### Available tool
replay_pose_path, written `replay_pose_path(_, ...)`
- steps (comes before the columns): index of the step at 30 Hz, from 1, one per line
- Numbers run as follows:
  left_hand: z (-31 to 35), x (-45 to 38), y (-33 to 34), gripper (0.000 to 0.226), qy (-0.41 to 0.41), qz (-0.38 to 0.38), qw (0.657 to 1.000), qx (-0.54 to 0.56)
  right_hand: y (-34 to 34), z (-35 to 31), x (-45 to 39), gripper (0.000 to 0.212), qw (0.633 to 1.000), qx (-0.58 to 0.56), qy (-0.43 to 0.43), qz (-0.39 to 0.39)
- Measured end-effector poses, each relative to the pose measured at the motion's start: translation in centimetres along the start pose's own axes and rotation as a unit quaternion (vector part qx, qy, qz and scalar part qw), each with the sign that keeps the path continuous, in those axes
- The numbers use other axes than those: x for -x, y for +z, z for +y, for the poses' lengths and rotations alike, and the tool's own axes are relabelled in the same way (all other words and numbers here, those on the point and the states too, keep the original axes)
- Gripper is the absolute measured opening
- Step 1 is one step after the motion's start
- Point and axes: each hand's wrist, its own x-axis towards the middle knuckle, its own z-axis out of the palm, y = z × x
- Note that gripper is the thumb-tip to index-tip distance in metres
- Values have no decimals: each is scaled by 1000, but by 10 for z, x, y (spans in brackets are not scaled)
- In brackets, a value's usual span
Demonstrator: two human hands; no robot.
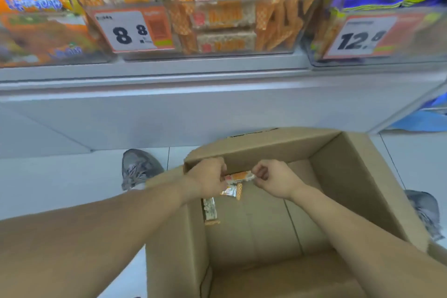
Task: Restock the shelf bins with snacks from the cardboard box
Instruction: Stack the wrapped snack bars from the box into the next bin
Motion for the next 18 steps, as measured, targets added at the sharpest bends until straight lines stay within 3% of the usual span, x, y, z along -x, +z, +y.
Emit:
replay_pose_path(2,-3,-20,39,52,-124,13,985,122,17,22,-7,20,999,14,32,-31)
replay_pose_path(5,-9,-35,91,37,-271,51,923,268,41,47,-25,37,998,36,27,-49)
replay_pose_path(8,-20,-36,129,57,-357,117,847,375,63,60,-40,57,995,60,-1,-80)
replay_pose_path(12,-21,-47,152,59,-368,213,800,424,85,74,-49,64,994,82,-24,-74)
replay_pose_path(15,-15,-54,161,44,-348,191,794,460,93,77,-51,62,993,102,8,-63)
replay_pose_path(18,-17,-60,167,22,-364,147,757,522,98,73,-52,37,986,116,35,-119)
